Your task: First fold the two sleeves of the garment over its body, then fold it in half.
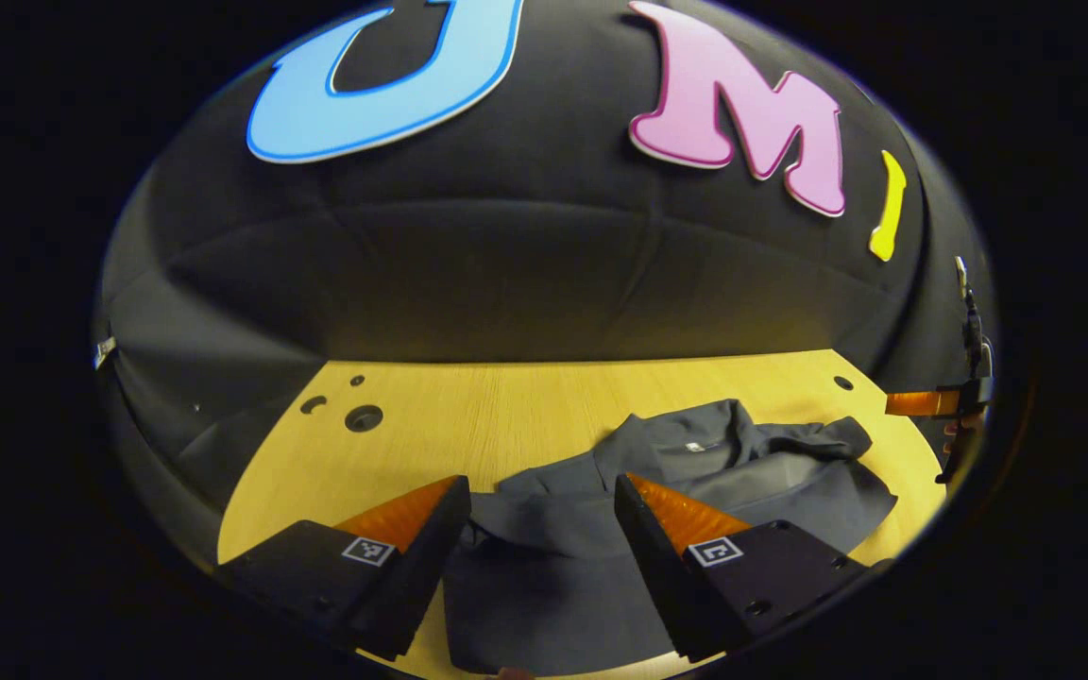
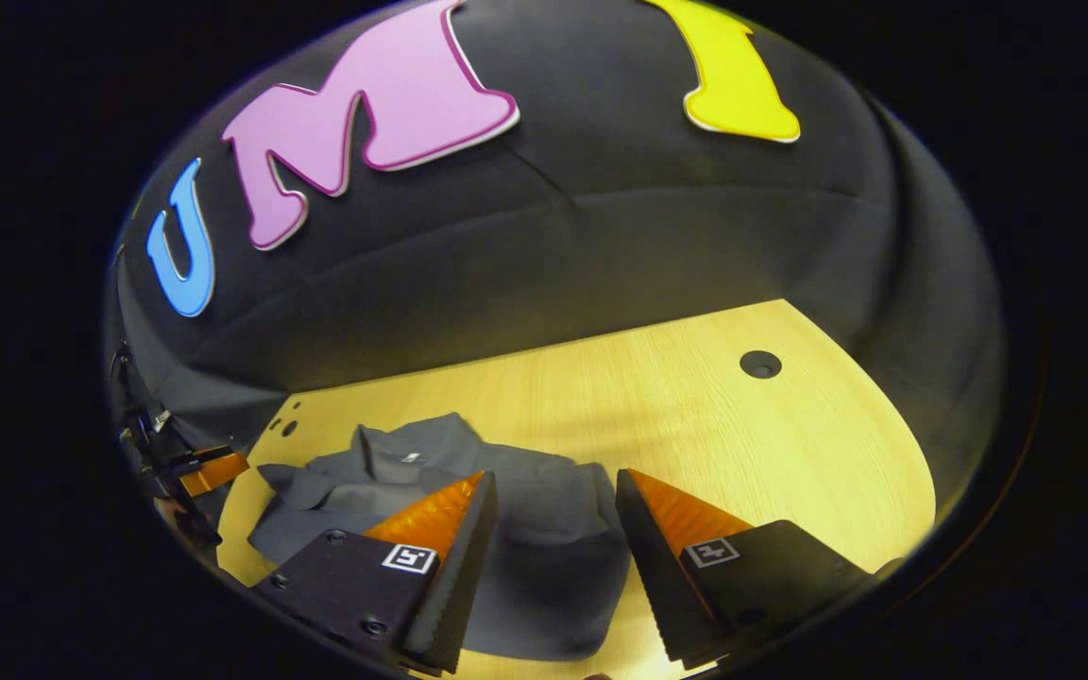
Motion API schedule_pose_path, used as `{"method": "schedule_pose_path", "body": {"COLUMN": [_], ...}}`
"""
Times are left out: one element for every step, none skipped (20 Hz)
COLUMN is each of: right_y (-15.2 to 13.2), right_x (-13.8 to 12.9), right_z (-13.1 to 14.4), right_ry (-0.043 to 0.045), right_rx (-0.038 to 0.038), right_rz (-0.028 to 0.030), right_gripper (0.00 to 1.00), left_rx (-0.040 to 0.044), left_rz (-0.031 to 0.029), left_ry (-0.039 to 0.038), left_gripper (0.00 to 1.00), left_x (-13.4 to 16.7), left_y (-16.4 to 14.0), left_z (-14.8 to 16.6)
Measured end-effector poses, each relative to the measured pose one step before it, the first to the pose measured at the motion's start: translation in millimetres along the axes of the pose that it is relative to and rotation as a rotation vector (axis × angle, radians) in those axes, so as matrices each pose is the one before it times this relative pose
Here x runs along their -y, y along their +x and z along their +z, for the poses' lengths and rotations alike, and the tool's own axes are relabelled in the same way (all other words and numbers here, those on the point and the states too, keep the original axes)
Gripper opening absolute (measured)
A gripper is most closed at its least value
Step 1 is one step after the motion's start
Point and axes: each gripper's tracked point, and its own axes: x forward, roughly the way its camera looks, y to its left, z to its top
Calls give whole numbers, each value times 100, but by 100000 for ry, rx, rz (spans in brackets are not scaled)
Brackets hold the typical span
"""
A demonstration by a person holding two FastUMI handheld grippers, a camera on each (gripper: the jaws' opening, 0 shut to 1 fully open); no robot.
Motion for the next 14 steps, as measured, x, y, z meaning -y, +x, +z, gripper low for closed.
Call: {"method": "schedule_pose_path", "body": {"right_y": [-1357, -1424, -1304, -1460, -1590, -1227, -1465, -1171, -1265, -911, -832, -870, -838, -837], "right_x": [-749, -689, -561, -808, -765, -658, -698, -508, -583, -412, -290, -275, -368, -317], "right_z": [197, 333, 465, 330, 462, 250, 209, 31, -38, -136, -162, -175, -305, -313], "right_ry": [-253, -1232, -1431, -1080, -390, -5, 134, -38, 43, 486, 104, -64, -355, -1191], "right_rx": [680, 1304, 1600, 1206, 1506, 976, 1146, 450, 357, 222, 264, 297, 225, 93], "right_rz": [1209, 1155, 798, 1345, 1129, 1104, 1225, 895, 868, 733, 443, 326, 576, 490], "right_gripper": [80, 80, 80, 80, 80, 80, 80, 80, 81, 81, 80, 81, 81, 81], "left_rx": [1133, 1455, 1410, 1623, 1400, 1368, 1602, 1129, 931, 639, 607, 410, -191, -403], "left_rz": [-200, -708, -962, -1126, -1938, -1762, -1802, -2271, -1531, -1113, -238, -109, 67, -154], "left_ry": [-311, -835, -1163, -1211, -794, -469, -550, -661, -337, 273, 919, 1400, 1230, 825], "left_gripper": [96, 96, 96, 96, 96, 96, 97, 97, 97, 96, 96, 96, 96, 96], "left_x": [184, 322, 371, 425, 665, 547, 577, 764, 581, 410, 287, 216, 141, 403], "left_y": [-1198, -1255, -1299, -1327, -1347, -1337, -1279, -1276, -1268, -1069, -1226, -933, -905, -876], "left_z": [414, 406, 415, 361, 362, 223, 377, 176, 181, 74, 128, 40, -84, -196]}}
